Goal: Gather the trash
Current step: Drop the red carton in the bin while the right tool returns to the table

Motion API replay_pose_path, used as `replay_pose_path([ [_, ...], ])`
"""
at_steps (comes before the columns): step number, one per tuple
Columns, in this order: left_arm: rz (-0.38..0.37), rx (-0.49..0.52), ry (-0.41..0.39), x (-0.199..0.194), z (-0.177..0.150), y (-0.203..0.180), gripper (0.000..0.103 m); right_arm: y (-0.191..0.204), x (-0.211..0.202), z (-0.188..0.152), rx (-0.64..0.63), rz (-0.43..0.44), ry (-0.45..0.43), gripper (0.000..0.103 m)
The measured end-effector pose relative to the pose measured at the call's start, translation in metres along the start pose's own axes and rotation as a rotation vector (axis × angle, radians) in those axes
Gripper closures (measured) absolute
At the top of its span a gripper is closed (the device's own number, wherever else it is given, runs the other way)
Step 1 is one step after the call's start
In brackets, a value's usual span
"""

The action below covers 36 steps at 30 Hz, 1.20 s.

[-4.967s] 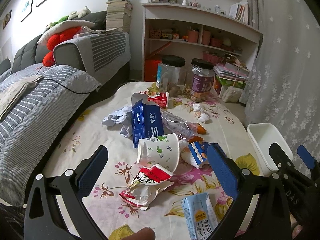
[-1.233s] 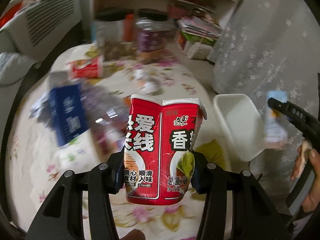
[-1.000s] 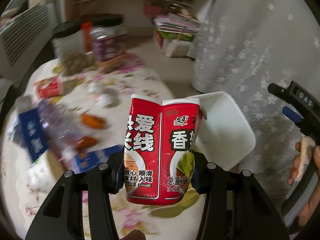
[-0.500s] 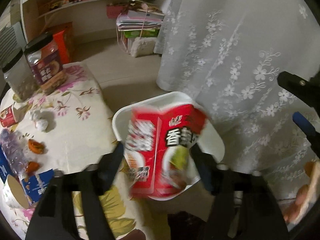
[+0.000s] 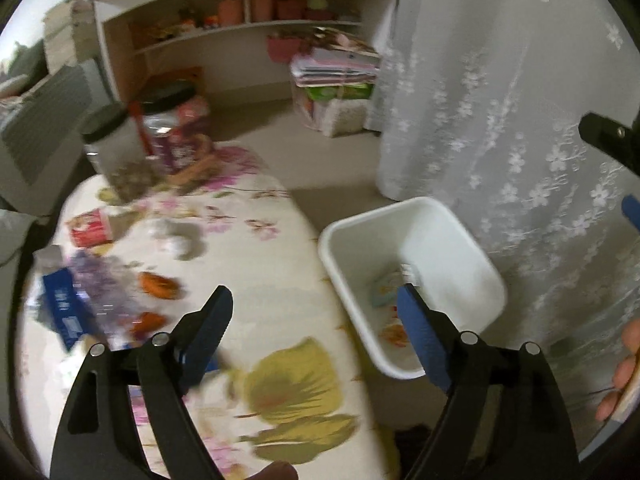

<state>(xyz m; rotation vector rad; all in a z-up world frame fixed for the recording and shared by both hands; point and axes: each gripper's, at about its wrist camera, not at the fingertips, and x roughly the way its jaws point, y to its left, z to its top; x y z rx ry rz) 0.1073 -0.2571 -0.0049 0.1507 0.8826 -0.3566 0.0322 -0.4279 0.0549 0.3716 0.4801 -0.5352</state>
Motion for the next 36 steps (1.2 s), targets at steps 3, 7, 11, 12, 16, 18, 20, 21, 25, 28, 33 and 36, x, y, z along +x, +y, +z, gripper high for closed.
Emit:
replay_pose_path([
  [3, 0.064, 0.003, -0.014, -0.009, -0.011, 0.024, 0.017, 0.019, -0.005, -0.013, -0.011, 0.008, 0.016, 0.007],
  [7, 0.128, -0.012, 0.015, -0.011, -0.028, 0.062, 0.017, 0.053, -0.003, -0.037, -0.079, 0.037, 0.079, 0.007],
  [11, 0.174, -0.026, 0.059, -0.012, -0.047, 0.106, 0.017, 0.091, 0.002, -0.060, -0.205, 0.095, 0.156, 0.007],
  [12, 0.186, -0.024, 0.073, -0.012, -0.052, 0.117, 0.017, 0.101, 0.003, -0.067, -0.243, 0.107, 0.171, 0.007],
  [16, 0.228, -0.007, 0.122, -0.011, -0.070, 0.152, 0.017, 0.132, 0.002, -0.085, -0.336, 0.143, 0.216, 0.007],
  [18, 0.242, 0.007, 0.150, -0.008, -0.077, 0.166, 0.017, 0.143, 0.005, -0.092, -0.363, 0.160, 0.250, 0.007],
  [20, 0.257, 0.021, 0.185, -0.004, -0.083, 0.179, 0.017, 0.154, 0.011, -0.103, -0.382, 0.180, 0.306, 0.007],
  [21, 0.268, 0.016, 0.199, -0.001, -0.086, 0.187, 0.017, 0.157, 0.014, -0.107, -0.383, 0.184, 0.332, 0.007],
  [25, 0.264, -0.112, 0.242, 0.007, -0.093, 0.221, 0.017, 0.173, 0.027, -0.126, -0.377, 0.198, 0.433, 0.007],
  [28, 0.213, -0.282, 0.276, 0.016, -0.099, 0.249, 0.014, 0.182, 0.033, -0.136, -0.373, 0.205, 0.469, 0.007],
  [33, 0.171, -0.436, 0.303, 0.036, -0.107, 0.269, 0.013, 0.195, 0.038, -0.149, -0.399, 0.204, 0.497, 0.007],
  [36, 0.150, -0.490, 0.348, 0.047, -0.114, 0.276, 0.013, 0.201, 0.042, -0.156, -0.424, 0.205, 0.517, 0.007],
])
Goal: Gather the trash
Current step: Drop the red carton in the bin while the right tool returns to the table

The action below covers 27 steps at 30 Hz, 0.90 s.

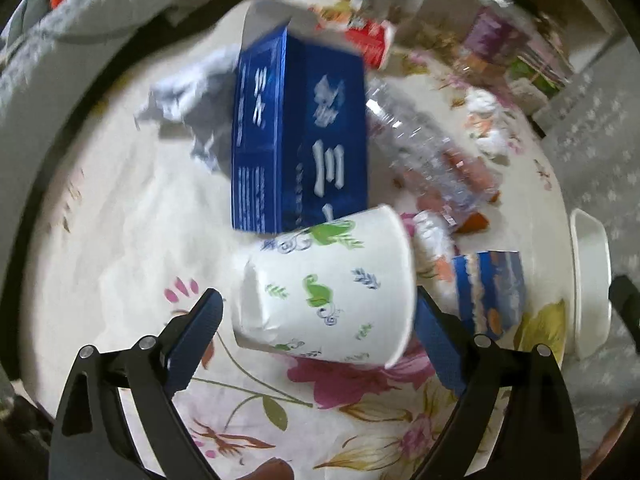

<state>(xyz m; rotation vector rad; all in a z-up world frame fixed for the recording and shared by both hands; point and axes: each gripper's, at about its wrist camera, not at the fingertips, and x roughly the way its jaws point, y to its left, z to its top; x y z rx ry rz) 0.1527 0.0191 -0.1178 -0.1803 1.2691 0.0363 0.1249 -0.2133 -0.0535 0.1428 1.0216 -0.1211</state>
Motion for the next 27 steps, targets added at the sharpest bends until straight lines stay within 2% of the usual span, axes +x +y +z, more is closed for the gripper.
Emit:
replay_pose_path([
  [3, -0.022, 0.001, 0.011, 0.004, 0.000, 0.004, 0.014, 0.005, 0.013, -0.004, -0.015, 0.007, 0.046, 0.007],
  [4, -0.033, 0.005, 0.007, 0.003, 0.000, 0.003, 0.024, 0.006, 0.017, -0.005, -0.012, 0.015, 0.060, 0.007],
  [9, -0.076, 0.038, -0.034, -0.013, 0.001, 0.001, 0.024, 0.012, 0.044, -0.011, 0.072, 0.131, 0.201, 0.007],
  [12, -0.094, 0.052, -0.083, -0.032, 0.000, 0.005, 0.024, 0.020, 0.054, -0.015, 0.106, 0.182, 0.249, 0.007],
  [16, -0.081, 0.061, -0.151, -0.054, 0.002, 0.018, 0.024, 0.043, 0.054, -0.013, 0.022, 0.205, 0.228, 0.007],
  [21, -0.082, 0.039, -0.160, -0.061, 0.006, 0.036, 0.024, 0.060, 0.053, -0.018, -0.086, 0.179, 0.218, 0.007],
  [23, -0.078, 0.023, -0.164, -0.062, 0.007, 0.044, 0.024, 0.055, 0.047, -0.020, -0.076, 0.176, 0.215, 0.007],
  [27, -0.089, -0.003, -0.158, -0.061, 0.010, 0.054, 0.024, 0.027, 0.050, -0.022, 0.094, 0.149, 0.225, 0.007],
])
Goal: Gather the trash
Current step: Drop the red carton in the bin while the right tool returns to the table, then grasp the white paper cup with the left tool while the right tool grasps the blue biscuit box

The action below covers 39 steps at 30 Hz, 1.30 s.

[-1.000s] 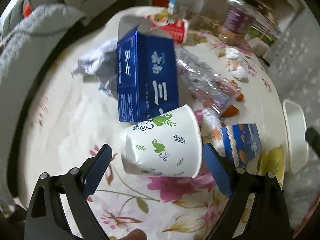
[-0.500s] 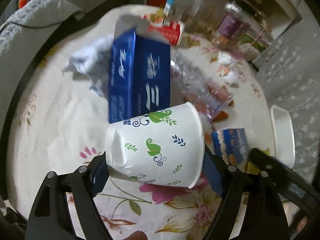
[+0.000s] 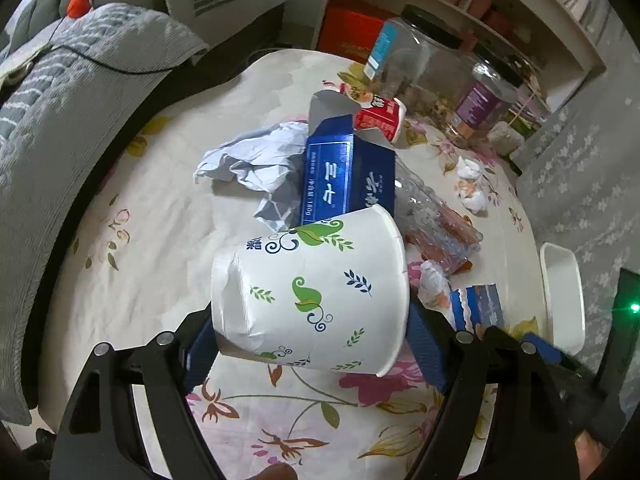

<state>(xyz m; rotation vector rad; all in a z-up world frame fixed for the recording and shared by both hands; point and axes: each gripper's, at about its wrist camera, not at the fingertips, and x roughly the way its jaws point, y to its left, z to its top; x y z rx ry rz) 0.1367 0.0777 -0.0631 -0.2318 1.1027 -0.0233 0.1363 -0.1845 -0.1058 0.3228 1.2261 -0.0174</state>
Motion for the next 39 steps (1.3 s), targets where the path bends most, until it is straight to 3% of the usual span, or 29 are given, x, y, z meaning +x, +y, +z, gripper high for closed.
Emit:
replay_pose_path([
  [5, -0.013, -0.004, 0.000, -0.001, 0.000, -0.001, 0.024, -0.005, 0.005, 0.012, 0.129, 0.047, -0.022, 0.007],
  [9, -0.005, 0.006, -0.003, -0.001, -0.001, -0.002, 0.024, -0.001, 0.010, 0.029, 0.158, -0.020, -0.061, 0.007],
  [12, -0.007, -0.005, 0.011, 0.002, -0.001, 0.001, 0.024, 0.020, 0.032, 0.043, 0.025, -0.160, -0.051, 0.007],
  [15, -0.003, -0.011, -0.003, -0.003, 0.000, 0.007, 0.024, 0.031, 0.041, 0.025, -0.085, -0.166, 0.057, 0.008],
  [20, -0.003, -0.046, -0.027, -0.013, 0.005, 0.026, 0.024, 0.006, 0.013, -0.008, -0.198, -0.250, 0.092, 0.007],
  [23, -0.038, -0.062, -0.005, -0.012, 0.006, 0.030, 0.024, -0.028, 0.004, -0.017, -0.121, -0.238, 0.093, 0.007],
  [28, -0.067, -0.042, -0.001, -0.012, 0.006, 0.016, 0.024, -0.058, -0.001, -0.025, 0.012, -0.131, 0.081, 0.007],
  [32, -0.058, -0.005, -0.004, -0.011, 0.001, 0.001, 0.024, -0.040, 0.003, -0.013, -0.085, -0.175, -0.009, 0.007],
  [35, -0.039, 0.020, -0.008, -0.010, -0.002, -0.001, 0.024, -0.030, 0.025, -0.015, -0.161, -0.170, 0.080, 0.007],
  [38, -0.027, 0.028, 0.001, -0.007, -0.004, 0.002, 0.024, -0.026, 0.027, -0.024, -0.206, -0.180, 0.070, 0.016],
  [39, -0.027, 0.026, 0.005, -0.007, -0.005, 0.003, 0.024, -0.021, 0.022, -0.025, -0.249, -0.173, 0.042, 0.035],
])
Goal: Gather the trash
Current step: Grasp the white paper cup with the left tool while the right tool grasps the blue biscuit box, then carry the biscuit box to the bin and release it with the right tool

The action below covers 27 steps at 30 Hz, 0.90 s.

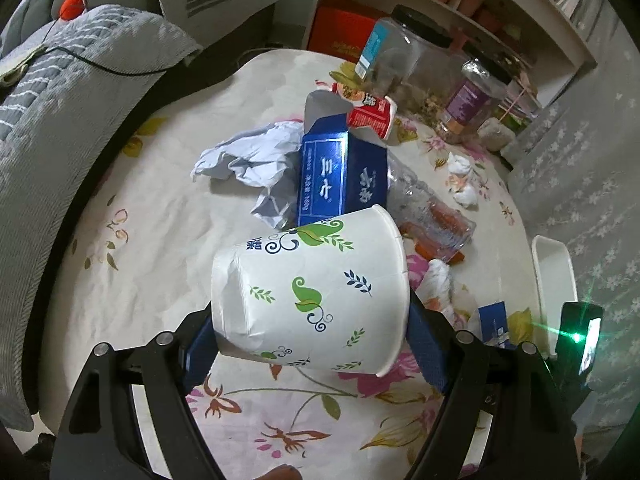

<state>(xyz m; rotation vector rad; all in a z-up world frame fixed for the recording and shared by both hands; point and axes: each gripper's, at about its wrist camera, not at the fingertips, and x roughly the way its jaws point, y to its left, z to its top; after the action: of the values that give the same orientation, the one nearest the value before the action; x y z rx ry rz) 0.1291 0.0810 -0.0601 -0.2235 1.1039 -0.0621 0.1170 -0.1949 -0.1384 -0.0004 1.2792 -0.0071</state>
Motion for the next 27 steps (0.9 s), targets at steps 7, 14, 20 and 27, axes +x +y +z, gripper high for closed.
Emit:
replay_pose_path([
  [7, 0.013, -0.001, -0.024, -0.001, -0.001, -0.003, 0.024, 0.013, -0.043, 0.005, -0.027, 0.065, -0.158, 0.051],
  [14, 0.024, 0.000, -0.092, -0.012, 0.000, -0.006, 0.024, 0.046, -0.072, 0.018, -0.063, 0.099, -0.323, 0.051],
  [20, 0.036, 0.014, -0.134, -0.016, 0.001, -0.012, 0.024, 0.063, -0.089, 0.029, -0.059, 0.103, -0.417, 0.051],
  [27, 0.043, 0.040, -0.176, -0.020, -0.001, -0.027, 0.024, 0.056, -0.104, 0.029, -0.035, 0.076, -0.491, 0.051],
])
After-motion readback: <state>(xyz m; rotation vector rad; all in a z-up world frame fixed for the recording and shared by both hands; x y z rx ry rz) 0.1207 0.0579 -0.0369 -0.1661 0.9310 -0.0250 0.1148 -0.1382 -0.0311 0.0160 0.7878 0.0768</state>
